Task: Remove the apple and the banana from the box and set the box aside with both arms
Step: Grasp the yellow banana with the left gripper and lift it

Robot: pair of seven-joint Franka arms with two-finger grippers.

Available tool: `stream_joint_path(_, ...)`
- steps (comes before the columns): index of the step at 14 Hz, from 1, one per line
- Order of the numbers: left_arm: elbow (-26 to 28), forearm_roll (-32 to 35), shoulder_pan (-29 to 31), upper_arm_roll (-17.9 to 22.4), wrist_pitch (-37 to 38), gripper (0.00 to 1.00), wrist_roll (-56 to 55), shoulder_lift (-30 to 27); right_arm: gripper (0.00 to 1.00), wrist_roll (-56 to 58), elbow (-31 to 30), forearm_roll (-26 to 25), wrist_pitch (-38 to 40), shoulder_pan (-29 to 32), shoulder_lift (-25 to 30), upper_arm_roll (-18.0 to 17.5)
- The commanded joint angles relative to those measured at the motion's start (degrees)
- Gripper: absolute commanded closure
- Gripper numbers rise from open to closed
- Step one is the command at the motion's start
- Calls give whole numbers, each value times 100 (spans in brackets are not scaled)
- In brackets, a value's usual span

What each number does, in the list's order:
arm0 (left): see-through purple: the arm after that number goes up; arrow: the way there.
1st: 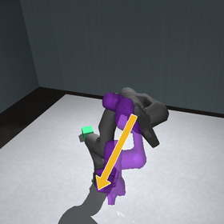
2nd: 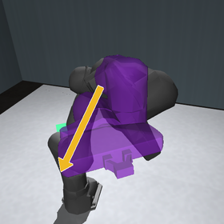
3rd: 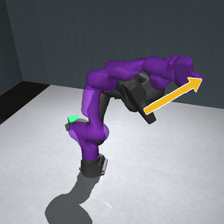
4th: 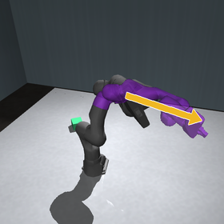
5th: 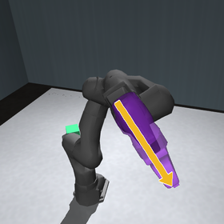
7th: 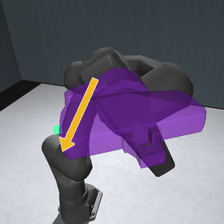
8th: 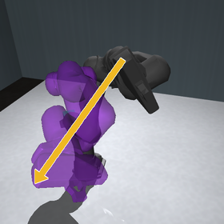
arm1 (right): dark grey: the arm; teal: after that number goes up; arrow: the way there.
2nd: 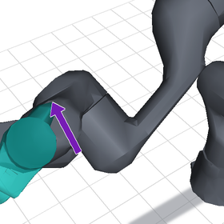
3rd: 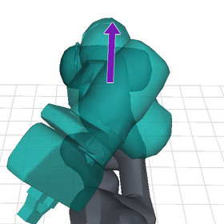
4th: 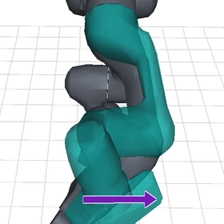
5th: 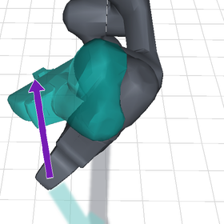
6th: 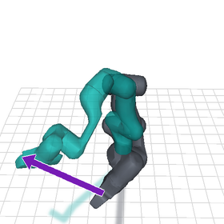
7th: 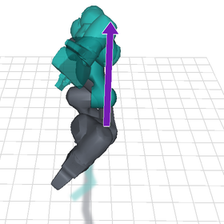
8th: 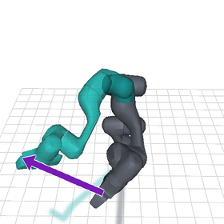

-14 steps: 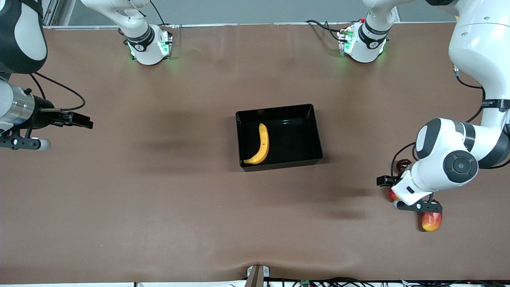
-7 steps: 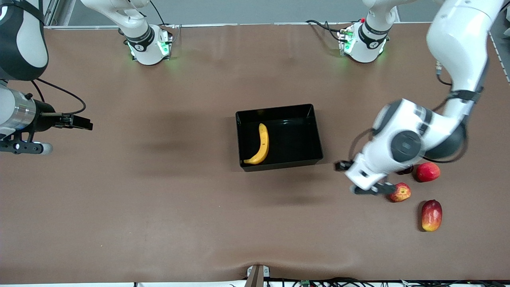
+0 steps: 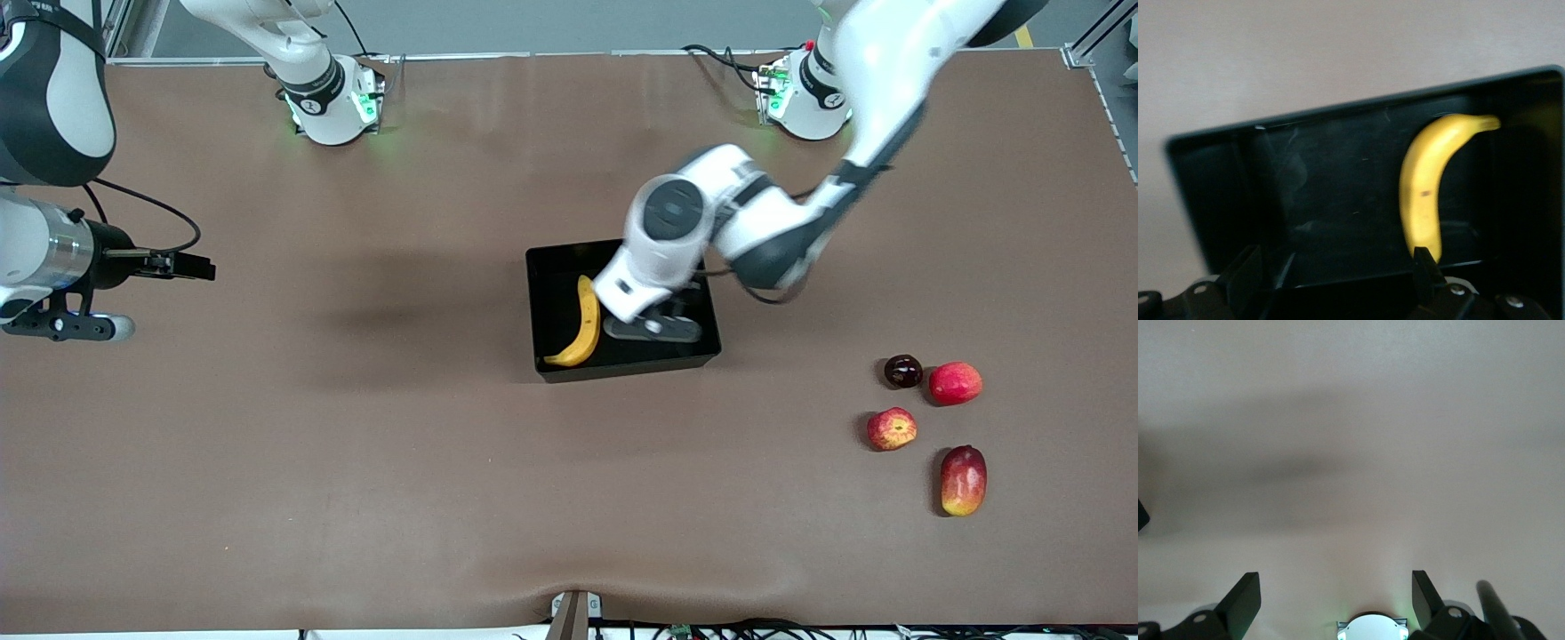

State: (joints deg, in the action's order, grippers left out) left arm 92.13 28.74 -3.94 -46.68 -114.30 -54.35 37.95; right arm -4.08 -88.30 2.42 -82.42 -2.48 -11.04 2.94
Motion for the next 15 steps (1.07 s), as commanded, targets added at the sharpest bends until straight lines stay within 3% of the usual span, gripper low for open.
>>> stream_joint_path(1,-55,666,-256,106,-565,0,-646,501,0,-84,85,4,7,-33,-4,-13)
stream_joint_path(4,-99,721,-440,272,-979,0,-682,818,0,-84,85,39,-2,-51,-13,-21)
stream_joint_path(8,-108,712,-1213,1071,-1751,0,-1645,1047,0,-84,58,136,-64,-51,-13,-21)
stream_joint_path(10,-99,721,-1372,1249,-1824,0,-1719,1082,0,-93,32,214,-46,-121,-21,-21)
stream_joint_path(11,-99,721,-1373,1249,-1824,7,-1711,1100,0,-93,-29,415,-37,-139,-30,-21)
stream_joint_path(14,-116,729,-1381,1249,-1824,85,-1562,1153,0,-93,-56,584,-221,-218,-30,-21)
stream_joint_path(15,-116,729,-1373,1249,-1824,100,-1465,1136,0,-119,-73,584,-274,-235,-48,-21)
